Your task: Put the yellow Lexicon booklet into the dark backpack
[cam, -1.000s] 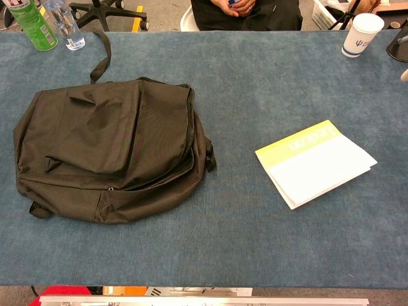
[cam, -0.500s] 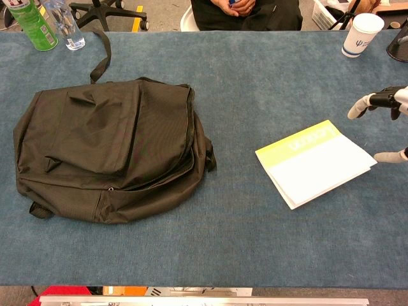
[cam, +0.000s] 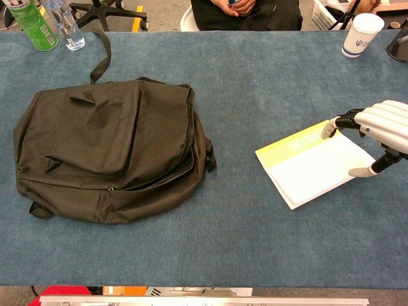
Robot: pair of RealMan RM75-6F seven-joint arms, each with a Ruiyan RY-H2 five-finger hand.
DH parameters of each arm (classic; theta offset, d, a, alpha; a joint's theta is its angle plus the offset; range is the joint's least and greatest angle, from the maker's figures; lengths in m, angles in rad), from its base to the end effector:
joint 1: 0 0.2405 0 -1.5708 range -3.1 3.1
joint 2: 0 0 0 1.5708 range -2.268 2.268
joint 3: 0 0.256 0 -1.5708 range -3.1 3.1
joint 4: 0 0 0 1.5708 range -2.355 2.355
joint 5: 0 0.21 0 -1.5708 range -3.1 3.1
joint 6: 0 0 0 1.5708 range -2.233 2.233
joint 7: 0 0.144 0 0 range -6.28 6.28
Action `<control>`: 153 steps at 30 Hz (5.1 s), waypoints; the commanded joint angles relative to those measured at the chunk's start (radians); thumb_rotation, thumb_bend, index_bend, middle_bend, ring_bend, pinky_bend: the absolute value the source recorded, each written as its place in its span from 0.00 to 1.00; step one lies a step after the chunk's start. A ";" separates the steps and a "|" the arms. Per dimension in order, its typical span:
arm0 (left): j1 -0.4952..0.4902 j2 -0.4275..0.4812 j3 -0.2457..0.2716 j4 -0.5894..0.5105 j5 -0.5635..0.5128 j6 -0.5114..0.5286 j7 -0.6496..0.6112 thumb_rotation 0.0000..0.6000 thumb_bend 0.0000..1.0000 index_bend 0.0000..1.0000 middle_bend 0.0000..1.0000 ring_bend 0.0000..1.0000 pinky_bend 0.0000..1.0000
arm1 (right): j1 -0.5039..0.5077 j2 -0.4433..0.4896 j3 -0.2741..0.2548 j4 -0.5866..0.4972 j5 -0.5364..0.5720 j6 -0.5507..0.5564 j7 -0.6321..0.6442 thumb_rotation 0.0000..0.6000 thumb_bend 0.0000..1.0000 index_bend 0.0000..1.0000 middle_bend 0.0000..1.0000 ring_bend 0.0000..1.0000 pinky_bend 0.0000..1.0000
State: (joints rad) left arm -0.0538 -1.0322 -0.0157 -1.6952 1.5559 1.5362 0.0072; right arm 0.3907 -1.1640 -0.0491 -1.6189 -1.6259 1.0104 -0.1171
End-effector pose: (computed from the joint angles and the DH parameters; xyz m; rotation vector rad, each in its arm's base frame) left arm -0.2987 0.1635 0.1778 -1.4091 -0.8789 -0.9154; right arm -0.2657 -0.2258 0.0660 2.0532 -0.8978 0.6911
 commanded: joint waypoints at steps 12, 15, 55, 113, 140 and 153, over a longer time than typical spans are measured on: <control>0.002 -0.007 0.003 0.011 -0.003 -0.005 -0.002 1.00 0.22 0.15 0.22 0.12 0.17 | -0.030 -0.073 -0.025 0.091 0.051 0.011 -0.127 1.00 0.06 0.28 0.28 0.16 0.31; 0.004 -0.008 0.004 0.017 -0.004 -0.004 -0.008 1.00 0.22 0.15 0.22 0.12 0.17 | -0.033 -0.090 -0.021 0.116 0.068 0.010 -0.142 1.00 0.06 0.28 0.28 0.15 0.30; 0.002 -0.006 -0.002 0.020 0.012 0.006 -0.017 1.00 0.22 0.15 0.21 0.12 0.17 | 0.139 0.023 0.131 0.059 0.238 -0.214 0.008 1.00 0.08 0.28 0.31 0.16 0.30; 0.015 -0.012 0.010 0.050 0.023 0.013 -0.046 1.00 0.22 0.15 0.22 0.12 0.17 | 0.212 -0.056 -0.085 0.006 0.077 -0.212 -0.108 1.00 0.05 0.28 0.43 0.19 0.27; 0.006 -0.017 0.011 0.048 0.013 -0.009 -0.040 1.00 0.22 0.15 0.22 0.12 0.17 | 0.178 -0.018 0.074 0.190 0.468 -0.183 -0.132 1.00 0.04 0.26 0.41 0.19 0.27; 0.007 -0.021 0.011 0.068 0.004 -0.011 -0.069 1.00 0.22 0.15 0.22 0.12 0.17 | 0.253 -0.170 0.098 0.367 0.621 -0.293 -0.235 1.00 0.04 0.21 0.42 0.19 0.27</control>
State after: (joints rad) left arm -0.0468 -1.0535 -0.0050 -1.6272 1.5599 1.5249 -0.0617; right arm 0.6356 -1.3244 0.0473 -1.2589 -1.0114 0.7253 -0.3423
